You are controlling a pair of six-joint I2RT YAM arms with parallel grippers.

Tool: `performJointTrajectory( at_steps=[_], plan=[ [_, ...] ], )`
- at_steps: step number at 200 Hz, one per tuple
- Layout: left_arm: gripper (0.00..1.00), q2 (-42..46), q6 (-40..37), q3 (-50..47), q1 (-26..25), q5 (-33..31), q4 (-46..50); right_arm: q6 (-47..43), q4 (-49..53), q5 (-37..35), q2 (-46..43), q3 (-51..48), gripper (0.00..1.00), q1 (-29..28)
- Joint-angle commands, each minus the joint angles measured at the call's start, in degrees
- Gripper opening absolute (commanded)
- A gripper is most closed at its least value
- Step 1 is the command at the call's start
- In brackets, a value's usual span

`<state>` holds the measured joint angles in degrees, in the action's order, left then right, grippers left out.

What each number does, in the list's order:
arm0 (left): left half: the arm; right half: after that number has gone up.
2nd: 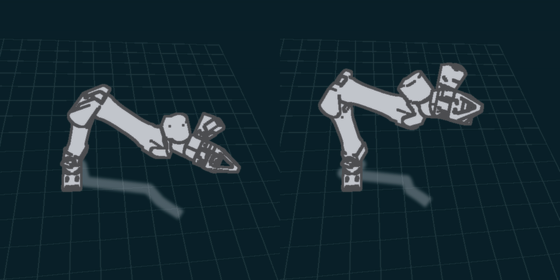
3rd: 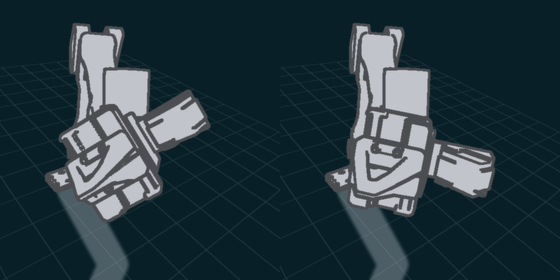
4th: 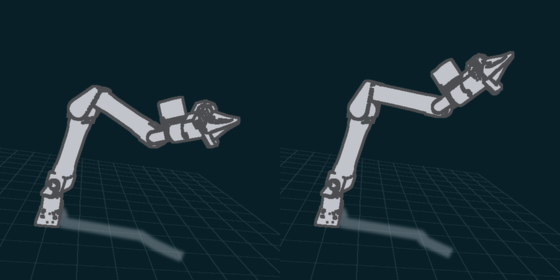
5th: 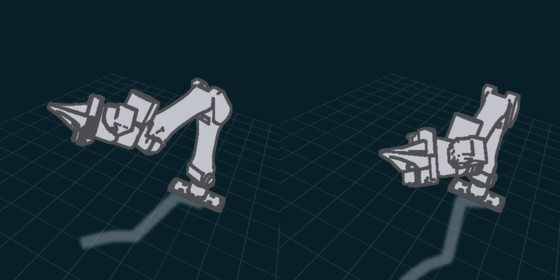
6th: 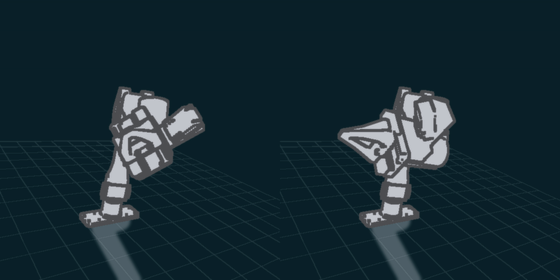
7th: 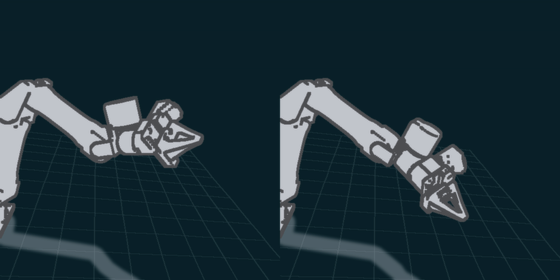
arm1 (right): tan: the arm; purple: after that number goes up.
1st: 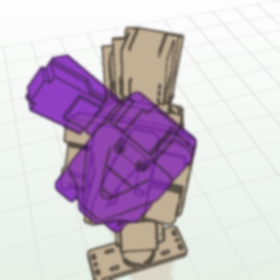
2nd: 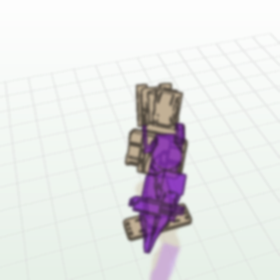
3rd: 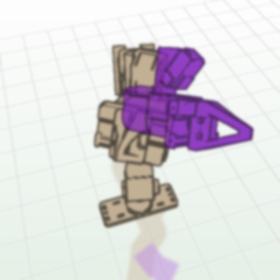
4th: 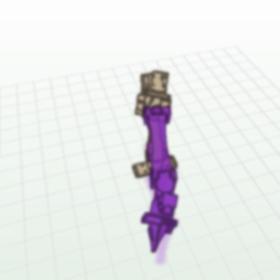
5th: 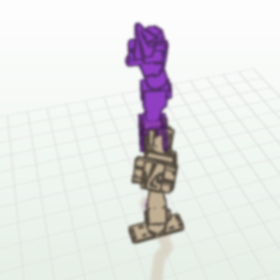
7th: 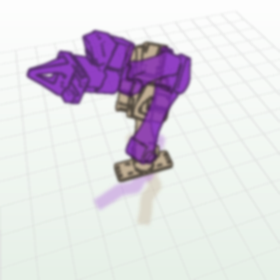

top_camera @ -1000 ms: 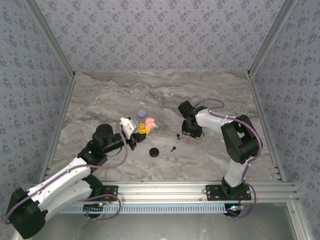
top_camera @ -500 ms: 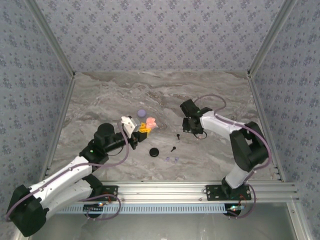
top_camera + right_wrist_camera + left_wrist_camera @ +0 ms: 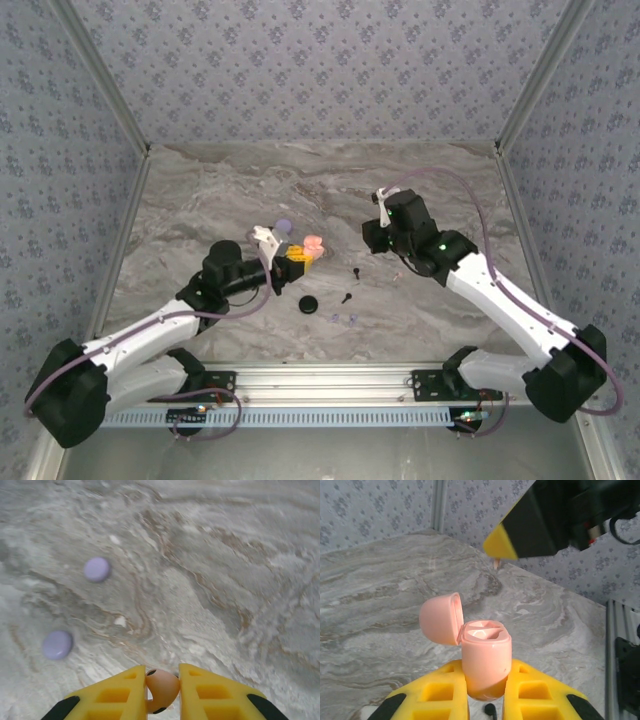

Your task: Insert wireless bluetooth earbuds into charging case

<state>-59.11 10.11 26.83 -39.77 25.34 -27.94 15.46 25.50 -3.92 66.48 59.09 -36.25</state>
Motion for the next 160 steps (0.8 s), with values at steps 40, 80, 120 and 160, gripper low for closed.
performJointTrajectory(
  at_steps=[40, 80, 120, 160],
  plan=[
    [0.00, -5.0, 2.8, 5.7, -1.6, 5.9, -7.4, -9.8, -1.9, 6.6, -2.1, 5.1, 0.22, -5.1],
    [0.00, -5.9, 2.8, 6.1, -2.2, 5.8, -7.9, -11.7, -3.2, 7.5, -1.5, 5.9, 0.23, -7.2],
    [0.00, -6.0, 2.9, 6.1, -2.2, 5.7, -7.9, -12.0, -4.3, 6.9, -1.2, 6.1, 0.23, -9.0],
    [0.00, -5.9, 3.1, 6.2, -2.2, 5.9, -7.8, -12.0, -4.2, 6.3, 0.8, 7.6, 0.22, -10.6]
  ],
)
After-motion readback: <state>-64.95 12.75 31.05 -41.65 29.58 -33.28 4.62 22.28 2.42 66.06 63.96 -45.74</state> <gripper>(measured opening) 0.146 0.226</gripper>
